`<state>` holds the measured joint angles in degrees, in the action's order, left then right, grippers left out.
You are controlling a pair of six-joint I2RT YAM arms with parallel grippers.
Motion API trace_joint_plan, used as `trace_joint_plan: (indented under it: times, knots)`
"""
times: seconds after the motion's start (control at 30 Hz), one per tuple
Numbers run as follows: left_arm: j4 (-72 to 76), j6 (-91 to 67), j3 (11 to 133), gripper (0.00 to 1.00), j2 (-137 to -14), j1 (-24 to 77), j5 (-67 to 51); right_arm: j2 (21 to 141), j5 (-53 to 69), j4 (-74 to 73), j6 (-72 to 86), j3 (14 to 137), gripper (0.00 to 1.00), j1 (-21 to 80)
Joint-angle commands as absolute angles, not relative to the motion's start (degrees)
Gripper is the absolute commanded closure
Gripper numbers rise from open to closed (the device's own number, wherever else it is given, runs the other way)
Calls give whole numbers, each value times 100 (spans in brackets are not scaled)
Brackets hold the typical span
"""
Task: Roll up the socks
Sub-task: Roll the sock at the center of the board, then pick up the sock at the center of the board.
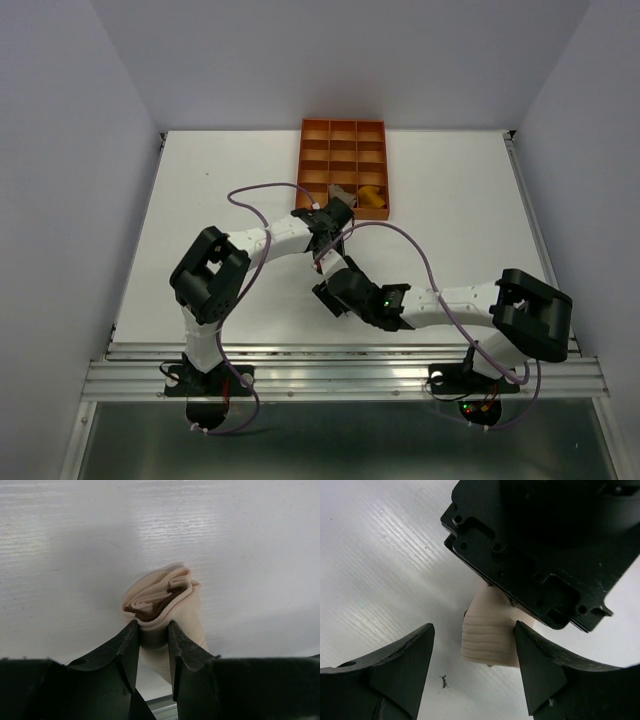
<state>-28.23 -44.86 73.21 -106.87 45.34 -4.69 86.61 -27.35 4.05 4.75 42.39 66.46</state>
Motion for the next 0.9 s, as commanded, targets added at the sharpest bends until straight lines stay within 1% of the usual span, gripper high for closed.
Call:
trace_joint_plan:
  times: [0.0, 0.13, 0.33, 0.53, 0.57, 0.67, 0.7, 0.77, 0.8, 0.83, 0.87]
  knots:
    - [-3261, -4474, 7339, 63, -10890, 4649, -457, 8868, -3120, 387, 510, 4544, 30, 6688]
    - [-3313, -4482, 7365, 63, -10855, 4649, -404, 9219, -3155, 141, 536, 4693, 30, 6688]
    - [-3401, -4465, 7444, 63, -10890, 4649, -413, 9632, -3182, -174, 580, 4729, 36, 6688]
    - [-3515, -4377, 7593, 62, -10854, 4632, -440, 9975, -3296, -482, 940, 4904, 39, 6688]
    - [-3542, -4368, 7620, 62, -10837, 4623, -413, 10019, -3270, -527, 1001, 4930, 42, 6688]
    - [-3542, -4324, 7629, 62, -10793, 4597, -431, 10195, -3304, -615, 1168, 4974, 53, 6688]
    - [-3559, -4316, 7629, 62, -10784, 4579, -431, 10256, -3339, -659, 1239, 4992, 55, 6688]
    - [-3577, -4289, 7638, 62, -10749, 4544, -448, 10406, -3375, -773, 1335, 5071, 68, 6688]
    - [-3577, -4280, 7629, 61, -10732, 4544, -457, 10450, -3366, -800, 1371, 5089, 77, 6688]
    - [-3568, -4254, 7620, 60, -10714, 4509, -474, 10537, -3392, -800, 1415, 5098, 91, 6688]
    - [-3560, -4245, 7611, 60, -10688, 4509, -483, 10538, -3427, -809, 1415, 5106, 96, 6688]
